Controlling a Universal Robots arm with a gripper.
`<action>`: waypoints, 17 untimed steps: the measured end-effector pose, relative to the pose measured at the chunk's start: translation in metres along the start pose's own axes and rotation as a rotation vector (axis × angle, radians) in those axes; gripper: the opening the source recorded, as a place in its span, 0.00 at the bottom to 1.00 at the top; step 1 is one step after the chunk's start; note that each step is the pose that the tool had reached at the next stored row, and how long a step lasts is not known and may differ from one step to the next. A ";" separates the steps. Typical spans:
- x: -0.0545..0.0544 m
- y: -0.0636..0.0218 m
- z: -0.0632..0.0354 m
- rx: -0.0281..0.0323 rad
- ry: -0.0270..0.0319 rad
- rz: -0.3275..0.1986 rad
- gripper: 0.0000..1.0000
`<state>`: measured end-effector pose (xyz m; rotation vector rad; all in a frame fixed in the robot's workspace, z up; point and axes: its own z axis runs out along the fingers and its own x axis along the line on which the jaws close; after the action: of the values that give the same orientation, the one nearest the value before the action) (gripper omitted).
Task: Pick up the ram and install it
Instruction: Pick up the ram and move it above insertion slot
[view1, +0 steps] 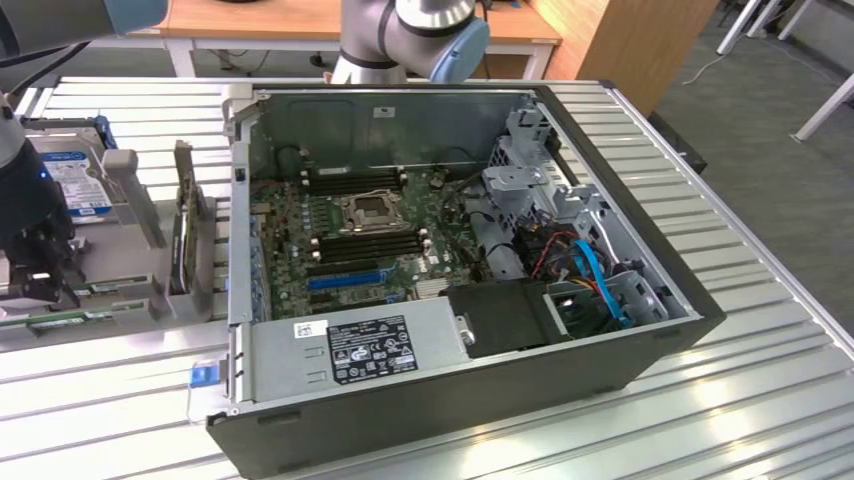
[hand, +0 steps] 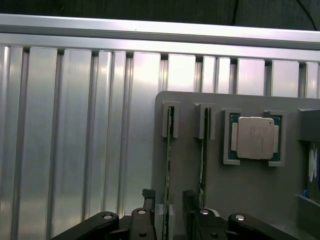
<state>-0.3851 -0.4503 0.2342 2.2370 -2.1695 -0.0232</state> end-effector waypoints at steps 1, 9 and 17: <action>0.000 0.0000 0.0000 0.0001 0.0000 0.000 0.35; 0.000 -0.0001 0.0017 0.0002 -0.0001 0.000 0.35; 0.000 -0.0003 0.0076 0.0002 0.0000 0.000 0.35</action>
<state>-0.3850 -0.4505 0.2267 2.2372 -2.1695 -0.0230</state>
